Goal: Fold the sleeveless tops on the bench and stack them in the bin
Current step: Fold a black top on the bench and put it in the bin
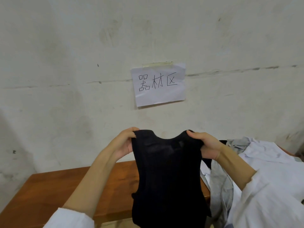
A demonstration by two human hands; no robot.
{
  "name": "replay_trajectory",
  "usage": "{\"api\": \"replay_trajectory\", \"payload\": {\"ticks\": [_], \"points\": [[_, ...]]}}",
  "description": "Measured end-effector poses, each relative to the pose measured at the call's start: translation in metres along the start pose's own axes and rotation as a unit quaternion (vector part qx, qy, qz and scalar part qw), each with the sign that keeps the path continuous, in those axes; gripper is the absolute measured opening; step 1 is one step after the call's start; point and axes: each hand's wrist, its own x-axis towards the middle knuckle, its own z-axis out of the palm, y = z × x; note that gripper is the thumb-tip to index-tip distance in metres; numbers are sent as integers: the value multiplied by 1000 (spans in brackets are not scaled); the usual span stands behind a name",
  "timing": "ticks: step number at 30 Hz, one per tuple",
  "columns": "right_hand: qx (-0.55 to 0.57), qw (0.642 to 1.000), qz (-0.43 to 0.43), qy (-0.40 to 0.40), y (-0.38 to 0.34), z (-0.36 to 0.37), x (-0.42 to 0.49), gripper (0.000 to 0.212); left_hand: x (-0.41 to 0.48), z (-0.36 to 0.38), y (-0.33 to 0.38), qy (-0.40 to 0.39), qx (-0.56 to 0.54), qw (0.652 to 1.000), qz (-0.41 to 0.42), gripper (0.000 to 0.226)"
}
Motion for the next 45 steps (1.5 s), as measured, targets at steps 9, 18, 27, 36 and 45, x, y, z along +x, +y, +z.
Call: {"api": "replay_trajectory", "payload": {"ticks": [9,18,27,36,45], "points": [[-241,970,27,-3,-14,-10,-7,29,2,-2,-2,123,15,991,-48,20],[-709,687,-16,161,13,-40,19,17,-4,-21,-30,-13,-223,959,-177,26],[-606,781,12,152,11,-29,19,5,-2,-23,-23,177,218,959,32,9],[-568,802,19,183,-19,-32,69,23,35,-31,-15,284,173,942,35,25],[-268,869,-199,364,3,7,158,43,118,-28,-50,220,189,957,-17,55]]}}
